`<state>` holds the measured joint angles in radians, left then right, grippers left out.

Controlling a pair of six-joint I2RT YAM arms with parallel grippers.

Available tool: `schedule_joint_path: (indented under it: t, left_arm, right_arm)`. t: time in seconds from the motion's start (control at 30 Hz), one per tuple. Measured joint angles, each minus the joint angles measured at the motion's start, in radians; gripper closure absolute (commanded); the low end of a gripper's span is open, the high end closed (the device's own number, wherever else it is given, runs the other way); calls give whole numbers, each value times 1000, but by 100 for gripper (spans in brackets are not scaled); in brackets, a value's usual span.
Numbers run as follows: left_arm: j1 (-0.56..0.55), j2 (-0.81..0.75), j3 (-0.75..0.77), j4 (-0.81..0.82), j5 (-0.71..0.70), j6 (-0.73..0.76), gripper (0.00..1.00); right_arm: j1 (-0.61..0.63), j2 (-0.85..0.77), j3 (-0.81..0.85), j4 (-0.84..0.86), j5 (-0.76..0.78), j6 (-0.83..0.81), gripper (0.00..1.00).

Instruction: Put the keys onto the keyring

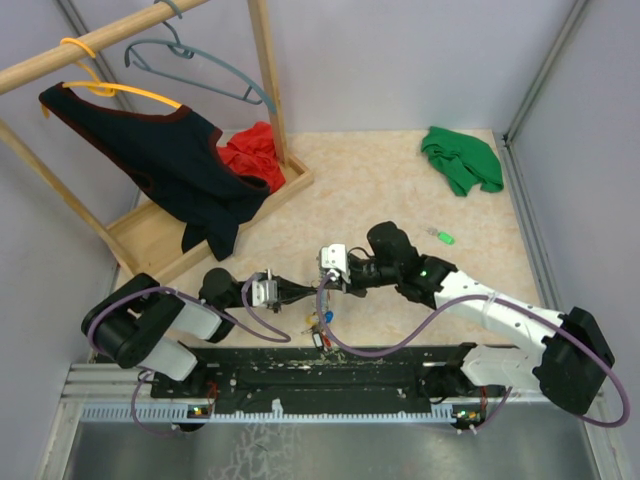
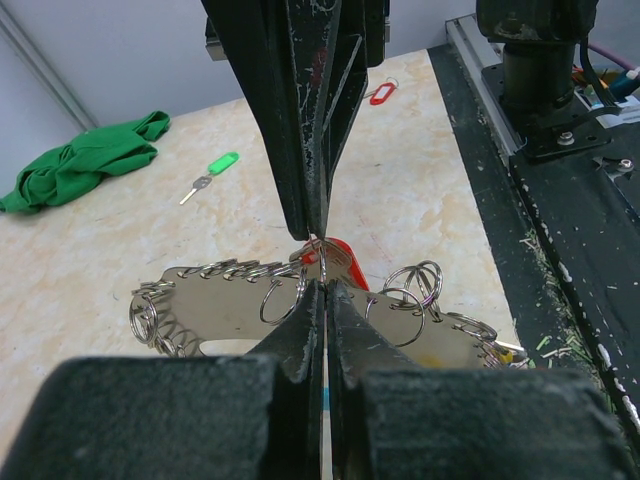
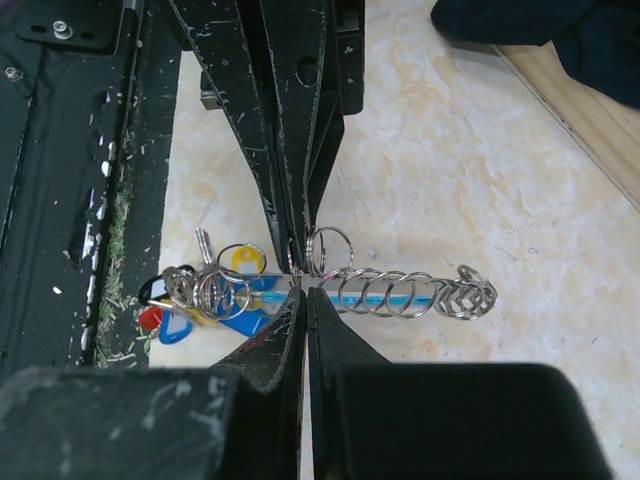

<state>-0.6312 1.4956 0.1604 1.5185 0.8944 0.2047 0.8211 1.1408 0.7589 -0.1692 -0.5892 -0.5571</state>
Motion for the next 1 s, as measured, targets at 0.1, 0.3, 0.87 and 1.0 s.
schedule_joint_path:
  t: [0.1,0.3,0.87,1.0]
  left_arm:
    - [0,-2,0,0,0,-4,100]
    - [0,-4,0,0,0,-9,100]
    - [0,-8,0,0,-18,-26,100]
    - [0,-10,0,0,-34,-26,100]
  right_arm:
    - [0,0,-2,7,0,0,100]
    - [0,-1,-14,15,0,1,100]
    - [0,-35,-52,69,-3,24,100]
    - [0,-53,-60,75,21,63,100]
